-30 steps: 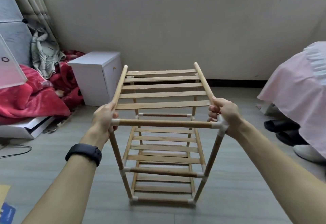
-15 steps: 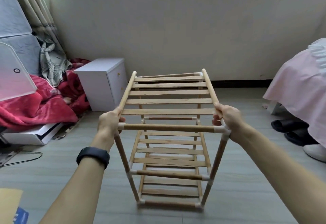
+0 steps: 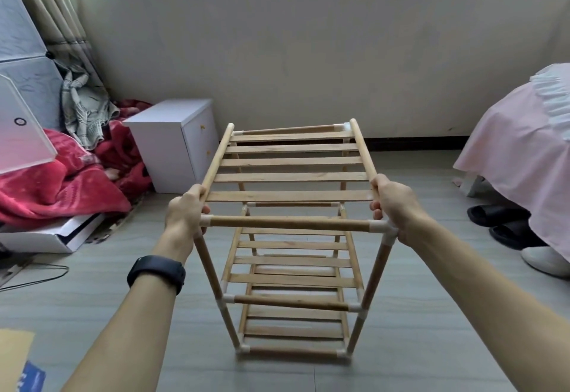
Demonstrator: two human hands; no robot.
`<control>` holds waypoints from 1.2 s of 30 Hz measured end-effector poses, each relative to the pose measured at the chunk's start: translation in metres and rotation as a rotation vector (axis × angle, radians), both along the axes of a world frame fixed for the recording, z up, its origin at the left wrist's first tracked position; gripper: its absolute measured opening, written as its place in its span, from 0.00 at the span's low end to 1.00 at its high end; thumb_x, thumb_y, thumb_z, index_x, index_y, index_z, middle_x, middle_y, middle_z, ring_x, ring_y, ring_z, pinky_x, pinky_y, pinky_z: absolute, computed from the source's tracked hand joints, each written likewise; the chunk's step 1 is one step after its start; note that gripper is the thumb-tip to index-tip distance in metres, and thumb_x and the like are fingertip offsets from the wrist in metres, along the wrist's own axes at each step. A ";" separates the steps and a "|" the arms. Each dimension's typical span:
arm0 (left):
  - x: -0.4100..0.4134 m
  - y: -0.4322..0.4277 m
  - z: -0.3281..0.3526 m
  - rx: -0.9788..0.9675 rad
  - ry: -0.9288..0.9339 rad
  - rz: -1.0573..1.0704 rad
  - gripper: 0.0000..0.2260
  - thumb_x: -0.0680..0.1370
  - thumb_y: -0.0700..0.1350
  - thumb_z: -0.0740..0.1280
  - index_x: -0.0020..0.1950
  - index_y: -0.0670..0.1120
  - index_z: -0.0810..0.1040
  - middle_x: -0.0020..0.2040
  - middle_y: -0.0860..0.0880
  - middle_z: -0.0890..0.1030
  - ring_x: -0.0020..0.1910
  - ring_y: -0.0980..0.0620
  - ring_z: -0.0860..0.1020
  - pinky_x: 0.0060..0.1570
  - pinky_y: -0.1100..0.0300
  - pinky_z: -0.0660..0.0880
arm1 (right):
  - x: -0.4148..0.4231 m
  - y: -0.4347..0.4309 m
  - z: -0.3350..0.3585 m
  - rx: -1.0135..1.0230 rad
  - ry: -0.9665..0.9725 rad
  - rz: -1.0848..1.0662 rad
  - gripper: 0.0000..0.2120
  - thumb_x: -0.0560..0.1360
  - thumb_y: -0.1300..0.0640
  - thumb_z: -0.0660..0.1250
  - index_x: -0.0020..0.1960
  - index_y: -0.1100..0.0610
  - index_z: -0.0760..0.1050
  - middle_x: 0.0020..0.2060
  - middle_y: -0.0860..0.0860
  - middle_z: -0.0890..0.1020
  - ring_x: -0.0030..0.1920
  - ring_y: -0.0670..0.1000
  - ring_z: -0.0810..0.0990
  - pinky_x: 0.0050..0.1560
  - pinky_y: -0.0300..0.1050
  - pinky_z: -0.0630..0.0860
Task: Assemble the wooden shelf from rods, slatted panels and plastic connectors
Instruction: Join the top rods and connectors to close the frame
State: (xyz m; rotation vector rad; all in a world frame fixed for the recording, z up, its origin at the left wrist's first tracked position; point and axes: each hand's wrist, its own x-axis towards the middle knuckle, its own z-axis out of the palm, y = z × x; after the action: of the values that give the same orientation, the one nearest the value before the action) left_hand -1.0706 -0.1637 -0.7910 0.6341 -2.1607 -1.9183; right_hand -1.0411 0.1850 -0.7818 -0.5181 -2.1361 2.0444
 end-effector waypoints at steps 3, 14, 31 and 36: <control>0.000 0.002 0.000 -0.013 0.008 0.017 0.14 0.77 0.54 0.63 0.46 0.43 0.79 0.37 0.49 0.76 0.31 0.50 0.70 0.29 0.57 0.66 | -0.002 0.002 -0.003 -0.002 0.001 -0.015 0.16 0.79 0.43 0.63 0.52 0.57 0.78 0.34 0.50 0.75 0.33 0.47 0.71 0.37 0.43 0.72; -0.002 0.007 0.004 -0.253 -0.015 0.117 0.18 0.78 0.54 0.63 0.47 0.41 0.83 0.36 0.50 0.80 0.36 0.47 0.77 0.37 0.52 0.76 | 0.000 0.000 0.000 -0.177 -0.037 -0.007 0.14 0.79 0.46 0.68 0.54 0.56 0.78 0.33 0.48 0.72 0.30 0.45 0.70 0.35 0.40 0.72; 0.090 0.132 0.015 -1.400 0.490 -0.715 0.26 0.73 0.77 0.44 0.36 0.58 0.64 0.31 0.61 0.67 0.39 0.54 0.70 0.53 0.50 0.63 | 0.043 -0.032 -0.008 -0.382 -0.089 0.395 0.11 0.77 0.48 0.69 0.49 0.56 0.74 0.36 0.50 0.83 0.33 0.48 0.80 0.36 0.42 0.76; 0.097 0.117 0.004 -1.221 0.675 -0.671 0.10 0.75 0.61 0.56 0.44 0.56 0.71 0.32 0.56 0.73 0.36 0.52 0.72 0.50 0.51 0.67 | 0.058 -0.045 -0.002 -0.352 -0.093 0.580 0.09 0.77 0.49 0.71 0.47 0.54 0.76 0.40 0.51 0.85 0.38 0.47 0.84 0.36 0.39 0.75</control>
State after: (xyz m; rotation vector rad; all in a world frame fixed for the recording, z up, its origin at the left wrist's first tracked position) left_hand -0.9735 -0.0472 -0.7866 -0.8769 -2.5393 -0.4266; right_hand -0.9833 0.1403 -0.7835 -0.0119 -2.1666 2.7785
